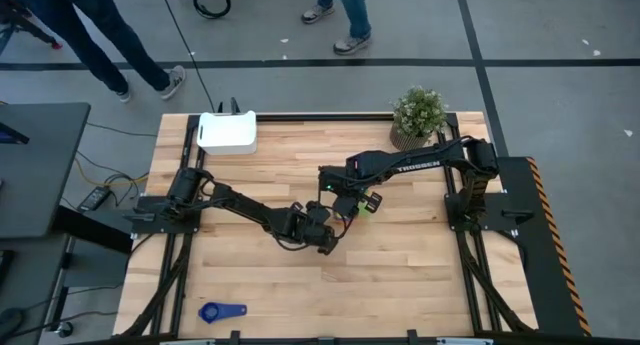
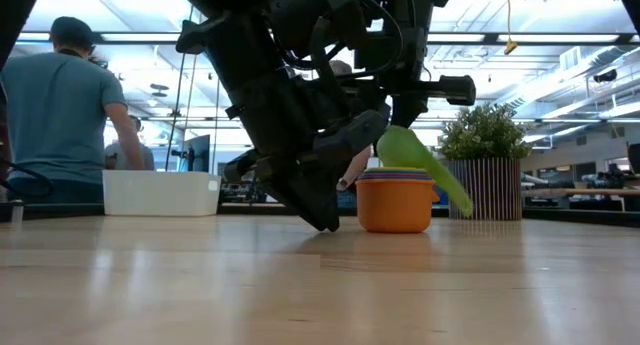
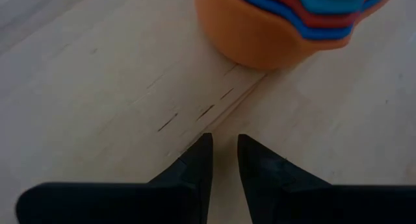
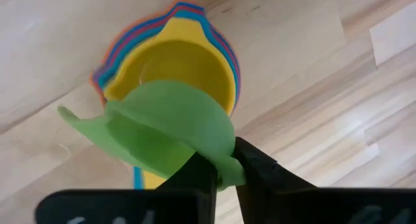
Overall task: Nest measuring cups in basket
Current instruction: Stack the green measuring cup on top of the yellow measuring cup
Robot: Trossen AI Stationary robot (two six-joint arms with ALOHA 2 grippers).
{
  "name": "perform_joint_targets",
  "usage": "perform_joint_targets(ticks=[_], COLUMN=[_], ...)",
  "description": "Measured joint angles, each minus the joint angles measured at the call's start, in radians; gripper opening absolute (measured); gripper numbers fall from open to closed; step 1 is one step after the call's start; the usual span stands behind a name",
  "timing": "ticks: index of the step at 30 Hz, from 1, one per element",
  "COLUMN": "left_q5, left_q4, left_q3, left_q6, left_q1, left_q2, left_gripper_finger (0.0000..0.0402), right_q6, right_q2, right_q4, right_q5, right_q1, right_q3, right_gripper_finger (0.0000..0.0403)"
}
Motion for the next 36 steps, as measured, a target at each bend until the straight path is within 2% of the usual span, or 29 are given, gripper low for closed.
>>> perform_joint_targets(ticks=[2, 12, 17, 24, 27, 32, 36], left_q5=[0.0, 0.0, 0.0, 0.0, 0.0, 0.0, 0.0], left_q4=[-0.001, -0.02, -0.02, -0.021, -0.023, -0.024, -0.025], left_q3=[0.0, 0.0, 0.0, 0.0, 0.0, 0.0, 0.0], left_q6=[0.0, 0.0, 0.0, 0.0, 0.0, 0.007, 0.008], left_q1=[0.0, 0.0, 0.0, 0.0, 0.0, 0.0, 0.0], left_q2=[0.0, 0.0, 0.0, 0.0, 0.0, 0.0, 0.0], left_gripper_finger=[0.0079, 0.0079, 0.0079, 0.0079, 0.0079, 0.0079, 0.0079], right_q6=[0.005, 0.008, -0.001, -0.003, 0.005, 0.073, 0.083], right_q2=[0.0, 0.0, 0.0, 0.0, 0.0, 0.0, 0.0], right_q4=[-0.001, -0.03, -0.03, -0.06, -0.084, -0.102, -0.127], right_q5=[-0.009, -0.009, 0.044, 0.062, 0.019, -0.125, -0.135], right_q1=[0.0, 0.027, 0.045, 0.062, 0.063, 0.057, 0.04], right_q3=[0.0, 0.0, 0.0, 0.014, 0.046, 0.111, 0.113], right_gripper_finger=[0.0031, 0.0031, 0.0031, 0.0031, 0.0031, 0.0031, 0.0031])
